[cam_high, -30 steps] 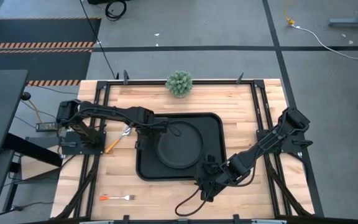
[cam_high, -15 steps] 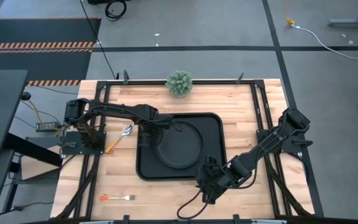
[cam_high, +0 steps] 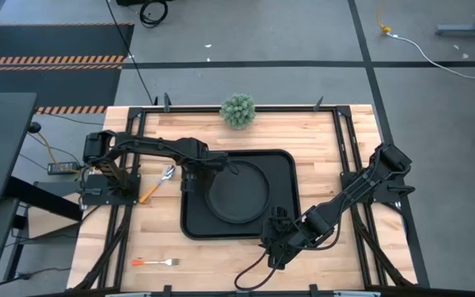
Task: Pick and place plate/cup/fork/spoon on tray
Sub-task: Put the orange cup on the black tray to the top left of the black plate
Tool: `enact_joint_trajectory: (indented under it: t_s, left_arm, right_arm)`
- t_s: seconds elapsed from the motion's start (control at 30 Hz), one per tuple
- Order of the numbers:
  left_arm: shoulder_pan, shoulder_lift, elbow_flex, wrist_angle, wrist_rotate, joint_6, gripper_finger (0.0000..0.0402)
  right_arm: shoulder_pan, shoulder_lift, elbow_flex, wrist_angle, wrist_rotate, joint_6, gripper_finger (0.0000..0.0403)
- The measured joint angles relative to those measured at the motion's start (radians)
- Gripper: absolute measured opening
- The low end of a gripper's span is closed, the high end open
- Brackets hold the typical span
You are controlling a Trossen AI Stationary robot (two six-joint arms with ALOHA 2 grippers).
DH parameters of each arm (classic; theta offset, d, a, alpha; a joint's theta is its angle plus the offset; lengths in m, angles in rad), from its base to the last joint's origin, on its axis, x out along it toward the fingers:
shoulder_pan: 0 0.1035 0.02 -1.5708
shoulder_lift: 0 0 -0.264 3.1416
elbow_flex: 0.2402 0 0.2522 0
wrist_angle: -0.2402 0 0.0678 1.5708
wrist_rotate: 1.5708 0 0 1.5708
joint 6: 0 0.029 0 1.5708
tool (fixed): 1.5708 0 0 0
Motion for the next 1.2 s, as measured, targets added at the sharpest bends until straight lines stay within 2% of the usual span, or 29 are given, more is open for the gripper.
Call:
enact_joint_trajectory:
  t_s: [0.33, 0.47, 0.63, 0.77, 0.93, 1.07, 1.2]
  left_arm:
    - [0.01, -0.015, 0.0, 0.002, -0.119, -0.014, 0.0135]
    - [0.023, -0.015, 0.0, 0.005, -0.198, -0.053, 0.0135]
    - [0.033, -0.015, 0.0, 0.003, -0.221, -0.054, 0.0144]
    - [0.03, -0.015, 0.0, 0.004, -0.239, -0.054, 0.0169]
    - [0.03, -0.015, 0.0, 0.004, -0.236, -0.054, 0.0218]
    - [0.03, -0.015, 0.0, 0.002, -0.235, -0.054, 0.0258]
    - [0.029, -0.023, 0.0, -0.014, -0.236, -0.055, 0.0275]
  right_arm:
    - [0.0, 0.0, 0.0, 0.003, 0.005, 0.019, 0.0197]
    - [0.0, 0.0, 0.0, 0.003, -0.031, 0.044, 0.0197]
    - [0.002, 0.0, 0.0, 0.002, -0.068, 0.038, 0.0197]
    - [-0.006, 0.0, 0.0, 0.003, -0.078, -0.027, 0.0197]
    - [-0.024, 0.0, 0.0, 0.007, -0.066, -0.151, 0.0197]
    - [-0.032, 0.0, 0.0, 0.027, -0.057, -0.146, 0.0197]
    - [-0.032, 0.0, 0.0, 0.026, -0.065, -0.151, 0.0197]
